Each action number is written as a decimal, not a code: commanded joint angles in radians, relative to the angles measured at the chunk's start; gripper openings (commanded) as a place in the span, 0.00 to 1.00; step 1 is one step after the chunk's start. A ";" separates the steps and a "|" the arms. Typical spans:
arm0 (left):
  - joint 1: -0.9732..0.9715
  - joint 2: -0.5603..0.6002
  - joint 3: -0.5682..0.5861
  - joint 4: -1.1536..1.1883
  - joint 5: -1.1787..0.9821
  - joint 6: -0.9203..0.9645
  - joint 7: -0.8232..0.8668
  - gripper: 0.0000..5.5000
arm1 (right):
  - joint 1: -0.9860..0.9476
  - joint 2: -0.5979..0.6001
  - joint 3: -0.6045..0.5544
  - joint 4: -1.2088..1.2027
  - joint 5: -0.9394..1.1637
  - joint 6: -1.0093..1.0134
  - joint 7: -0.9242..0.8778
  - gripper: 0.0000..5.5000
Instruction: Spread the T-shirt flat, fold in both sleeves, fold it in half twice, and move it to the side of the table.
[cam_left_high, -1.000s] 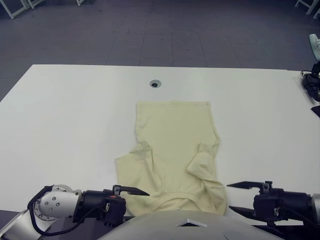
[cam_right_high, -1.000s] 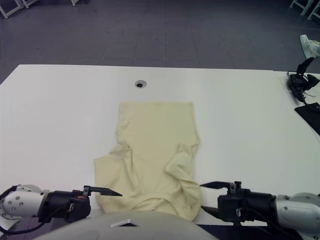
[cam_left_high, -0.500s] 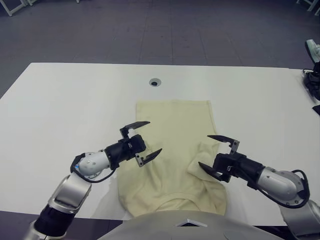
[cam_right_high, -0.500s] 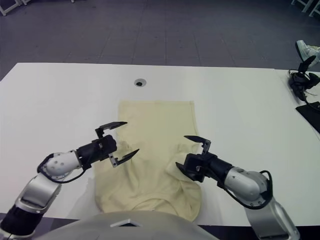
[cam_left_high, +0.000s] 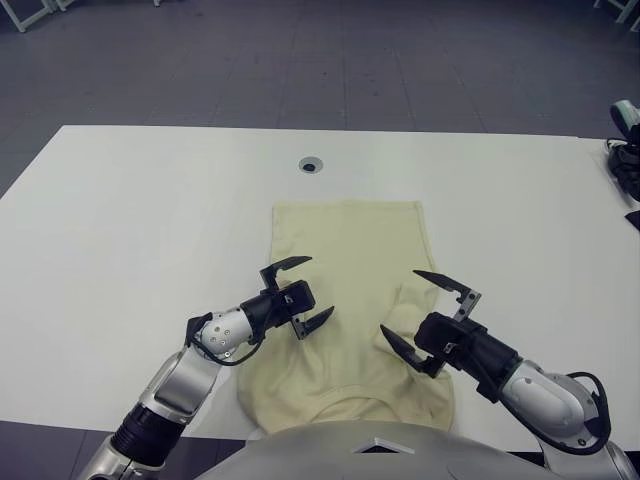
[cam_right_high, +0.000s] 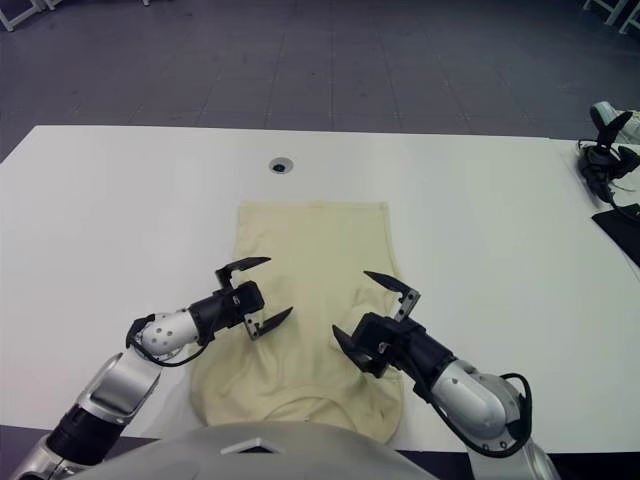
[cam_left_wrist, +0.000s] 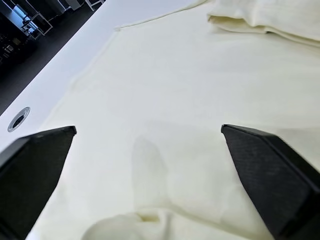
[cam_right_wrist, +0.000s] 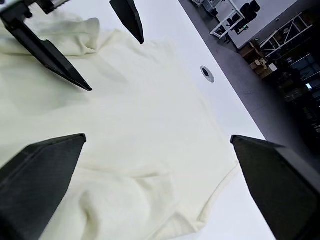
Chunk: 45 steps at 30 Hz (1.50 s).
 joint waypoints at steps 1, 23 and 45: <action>-0.007 -0.013 -0.010 0.024 0.025 -0.007 0.005 0.98 | 0.034 0.004 0.021 0.000 0.009 -0.006 -0.005 0.98; 0.026 0.006 -0.035 0.075 0.158 -0.082 0.027 0.98 | 0.063 0.033 -0.019 0.098 -0.110 0.158 -0.054 0.98; 0.067 0.032 -0.021 0.076 0.211 -0.111 0.036 0.98 | -0.107 0.530 -0.388 -0.047 0.186 0.608 -0.360 0.98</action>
